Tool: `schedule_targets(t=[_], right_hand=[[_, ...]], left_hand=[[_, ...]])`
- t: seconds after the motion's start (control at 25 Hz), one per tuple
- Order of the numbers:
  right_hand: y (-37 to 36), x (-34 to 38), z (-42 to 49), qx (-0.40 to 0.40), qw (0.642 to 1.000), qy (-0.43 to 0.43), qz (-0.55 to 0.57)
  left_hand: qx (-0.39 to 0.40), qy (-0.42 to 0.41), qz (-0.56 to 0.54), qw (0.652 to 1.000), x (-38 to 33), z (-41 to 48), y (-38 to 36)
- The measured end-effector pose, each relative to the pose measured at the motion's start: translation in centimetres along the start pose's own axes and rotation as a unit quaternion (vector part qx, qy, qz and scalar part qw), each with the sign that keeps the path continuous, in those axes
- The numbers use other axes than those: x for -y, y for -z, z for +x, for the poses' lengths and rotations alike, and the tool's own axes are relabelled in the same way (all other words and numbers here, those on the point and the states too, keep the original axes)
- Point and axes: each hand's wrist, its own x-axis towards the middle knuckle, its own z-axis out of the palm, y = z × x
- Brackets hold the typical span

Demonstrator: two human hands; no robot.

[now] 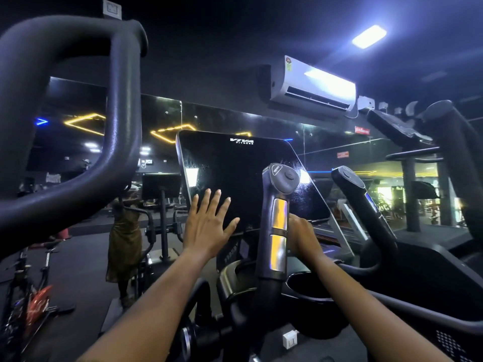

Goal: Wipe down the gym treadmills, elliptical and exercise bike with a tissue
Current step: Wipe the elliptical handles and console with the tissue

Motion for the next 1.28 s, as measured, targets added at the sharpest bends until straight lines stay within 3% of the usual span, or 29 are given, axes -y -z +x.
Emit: schedule_targets(t=[0.08, 0.16, 0.28, 0.44, 0.68, 0.8, 0.92, 1.08, 1.28], right_hand=[[0.4, 1.1, 0.0, 0.058, 0.997, 0.005, 0.056], [0.4, -0.3, 0.8, 0.03, 0.995, 0.01, 0.092], [0.8, -4.7, 2.3, -0.003, 0.991, -0.091, 0.095], [0.7, -7.2, 2.0, 0.094, 0.984, -0.143, 0.05], [0.7, -3.9, 1.0, 0.113, 0.993, -0.043, 0.017], [1.3, -1.3, 1.1, 0.122, 0.989, 0.003, 0.087], [2.7, 0.1, 1.2, 0.077, 0.971, -0.102, 0.201], [5.2, 0.9, 0.3, -0.076, 0.912, -0.269, 0.3], [9.6, 5.5, -0.5, -0.206, 0.89, -0.273, 0.301]], left_hand=[[-0.001, -0.001, -0.002, 1.0, 0.0, -0.1, 0.0], [-0.003, -0.003, -0.002, 1.0, 0.0, -0.1, -0.1], [-0.013, -0.003, -0.001, 1.0, 0.1, 0.0, -0.3], [-0.021, -0.003, -0.011, 1.0, 0.0, 0.0, -0.6], [-0.012, -0.004, 0.001, 1.0, -0.1, -0.1, -0.3], [0.0, -0.003, 0.011, 1.0, -0.1, -0.1, -0.2], [0.008, -0.003, 0.018, 1.0, -0.1, -0.1, 0.3], [0.02, 0.026, -0.016, 0.999, -0.1, -1.7, 0.5], [-0.025, 0.091, -0.122, 0.988, -1.4, -5.1, 1.8]])
